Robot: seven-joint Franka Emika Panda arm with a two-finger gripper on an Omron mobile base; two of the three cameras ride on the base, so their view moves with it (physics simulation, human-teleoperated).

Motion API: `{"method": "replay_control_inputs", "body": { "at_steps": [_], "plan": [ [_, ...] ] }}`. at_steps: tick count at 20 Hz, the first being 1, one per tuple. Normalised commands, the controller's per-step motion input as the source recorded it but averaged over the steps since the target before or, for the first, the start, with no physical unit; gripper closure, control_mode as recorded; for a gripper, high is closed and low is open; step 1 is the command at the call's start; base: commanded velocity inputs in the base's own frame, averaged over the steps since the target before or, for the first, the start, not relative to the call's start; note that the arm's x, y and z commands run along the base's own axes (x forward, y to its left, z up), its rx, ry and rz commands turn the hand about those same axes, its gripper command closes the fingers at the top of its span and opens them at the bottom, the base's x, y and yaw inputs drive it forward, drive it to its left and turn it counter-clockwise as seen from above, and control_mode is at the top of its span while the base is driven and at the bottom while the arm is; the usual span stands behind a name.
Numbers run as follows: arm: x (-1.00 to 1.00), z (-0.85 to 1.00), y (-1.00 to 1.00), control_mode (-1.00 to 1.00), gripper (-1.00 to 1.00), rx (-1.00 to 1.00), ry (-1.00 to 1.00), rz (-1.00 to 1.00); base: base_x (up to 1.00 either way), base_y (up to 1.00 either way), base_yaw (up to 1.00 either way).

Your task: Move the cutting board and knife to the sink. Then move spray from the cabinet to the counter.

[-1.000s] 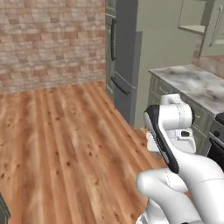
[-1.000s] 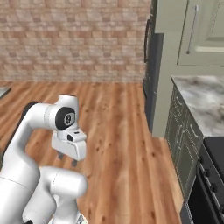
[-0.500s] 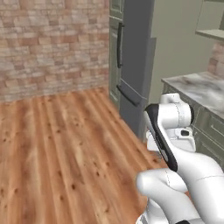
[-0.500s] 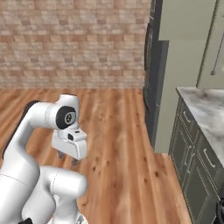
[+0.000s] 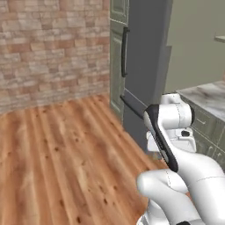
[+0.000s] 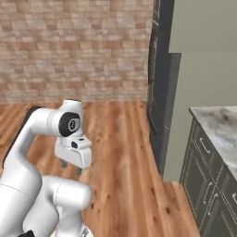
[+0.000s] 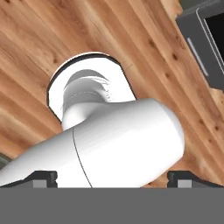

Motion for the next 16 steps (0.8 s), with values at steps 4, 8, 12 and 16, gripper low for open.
{"method": "replay_control_inputs", "body": {
  "at_steps": [4, 8, 12, 16],
  "plan": [
    [0.00, 0.00, 0.00, 1.00, -1.00, 0.00, 0.00, 0.00, 0.55, 0.33, -0.60],
    [0.00, 0.00, 0.00, 1.00, -1.00, 0.00, 0.00, 0.00, 0.50, 0.31, -0.64],
    [0.00, 0.00, 0.00, 1.00, -1.00, 0.00, 0.00, 0.00, 0.48, 0.31, -0.66],
    [0.00, 0.00, 0.00, 1.00, -1.00, 0.00, 0.00, 0.00, 0.48, 0.31, -0.66]
  ]
}}
